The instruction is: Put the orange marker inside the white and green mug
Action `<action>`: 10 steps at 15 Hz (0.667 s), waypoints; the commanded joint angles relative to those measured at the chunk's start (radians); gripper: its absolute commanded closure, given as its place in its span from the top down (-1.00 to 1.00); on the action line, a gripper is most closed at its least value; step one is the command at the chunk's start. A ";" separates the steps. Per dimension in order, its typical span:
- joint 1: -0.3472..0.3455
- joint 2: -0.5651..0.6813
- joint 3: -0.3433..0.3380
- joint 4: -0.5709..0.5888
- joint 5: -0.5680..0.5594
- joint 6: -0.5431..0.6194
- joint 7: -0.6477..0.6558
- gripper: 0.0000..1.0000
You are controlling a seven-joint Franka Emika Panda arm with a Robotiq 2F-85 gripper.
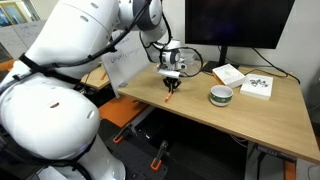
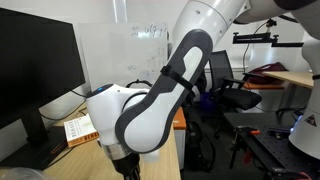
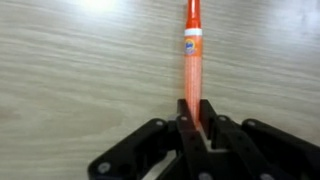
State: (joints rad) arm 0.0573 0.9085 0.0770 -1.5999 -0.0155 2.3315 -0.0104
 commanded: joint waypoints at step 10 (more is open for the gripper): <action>0.129 -0.187 -0.213 -0.097 -0.110 0.049 0.346 -0.91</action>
State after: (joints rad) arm 0.1394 0.7980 -0.0580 -1.6114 -0.0668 2.3308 0.2074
